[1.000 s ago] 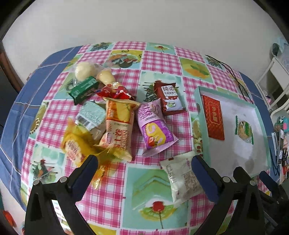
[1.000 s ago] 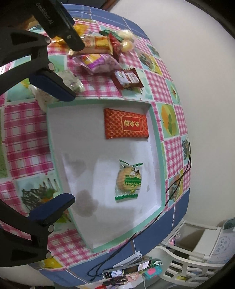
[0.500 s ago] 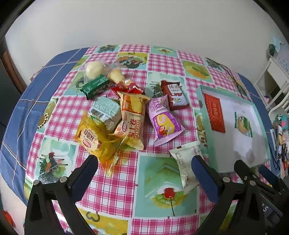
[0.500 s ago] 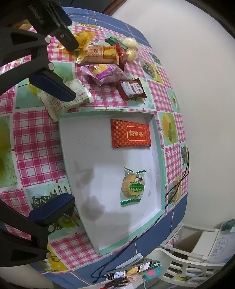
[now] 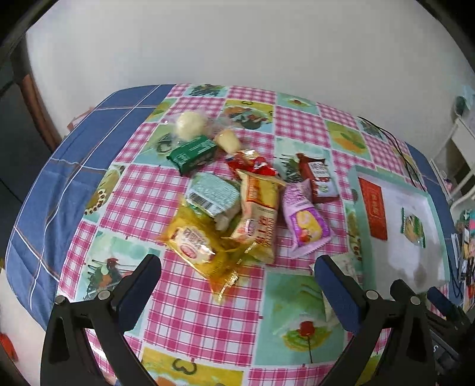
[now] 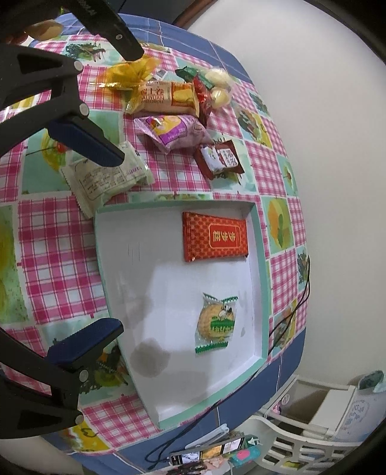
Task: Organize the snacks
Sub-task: 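Withdraw both tools from the tray back over the snack pile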
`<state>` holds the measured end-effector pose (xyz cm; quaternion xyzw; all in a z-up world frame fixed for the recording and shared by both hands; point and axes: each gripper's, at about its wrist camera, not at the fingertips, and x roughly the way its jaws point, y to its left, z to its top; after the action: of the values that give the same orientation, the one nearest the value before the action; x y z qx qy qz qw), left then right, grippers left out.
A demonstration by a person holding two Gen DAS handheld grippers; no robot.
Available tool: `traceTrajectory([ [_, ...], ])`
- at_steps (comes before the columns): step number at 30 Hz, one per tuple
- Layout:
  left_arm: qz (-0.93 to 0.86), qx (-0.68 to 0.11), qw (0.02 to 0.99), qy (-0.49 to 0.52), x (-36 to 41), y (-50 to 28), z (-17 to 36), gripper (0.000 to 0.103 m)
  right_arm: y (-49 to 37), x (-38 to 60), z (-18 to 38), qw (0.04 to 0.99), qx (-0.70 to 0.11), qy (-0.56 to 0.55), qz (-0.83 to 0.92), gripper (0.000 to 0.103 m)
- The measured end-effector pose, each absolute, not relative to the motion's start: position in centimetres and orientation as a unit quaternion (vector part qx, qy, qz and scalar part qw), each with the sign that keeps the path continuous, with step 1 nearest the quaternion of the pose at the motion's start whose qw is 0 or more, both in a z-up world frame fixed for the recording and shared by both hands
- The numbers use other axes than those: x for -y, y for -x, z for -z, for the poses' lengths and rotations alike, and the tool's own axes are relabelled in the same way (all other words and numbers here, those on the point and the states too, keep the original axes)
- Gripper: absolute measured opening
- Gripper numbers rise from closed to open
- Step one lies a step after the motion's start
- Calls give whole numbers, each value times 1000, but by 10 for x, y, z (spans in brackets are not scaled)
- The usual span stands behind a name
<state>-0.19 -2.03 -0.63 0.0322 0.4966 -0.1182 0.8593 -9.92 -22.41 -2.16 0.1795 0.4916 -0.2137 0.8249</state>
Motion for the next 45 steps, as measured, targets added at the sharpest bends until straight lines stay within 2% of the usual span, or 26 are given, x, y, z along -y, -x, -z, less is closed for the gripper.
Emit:
traceTrajectory([
  [13, 68, -524, 849, 2, -19, -19, 21, 103, 69, 175, 32, 832, -509, -188, 111, 103],
  [29, 54, -566, 823, -2, -24, -35, 41, 103, 50, 163, 45, 825, -533, -167, 89, 102],
  [34, 37, -575, 817, 24, -31, -40, 45, 103, 43, 156, 51, 821, -546, -147, 78, 96],
  [38, 34, -586, 809, 36, -33, -44, 49, 103, 41, 160, 59, 814, -555, -149, 82, 86],
  [45, 35, -600, 798, 42, -30, -50, 57, 103, 41, 172, 70, 800, -565, -175, 95, 82],
])
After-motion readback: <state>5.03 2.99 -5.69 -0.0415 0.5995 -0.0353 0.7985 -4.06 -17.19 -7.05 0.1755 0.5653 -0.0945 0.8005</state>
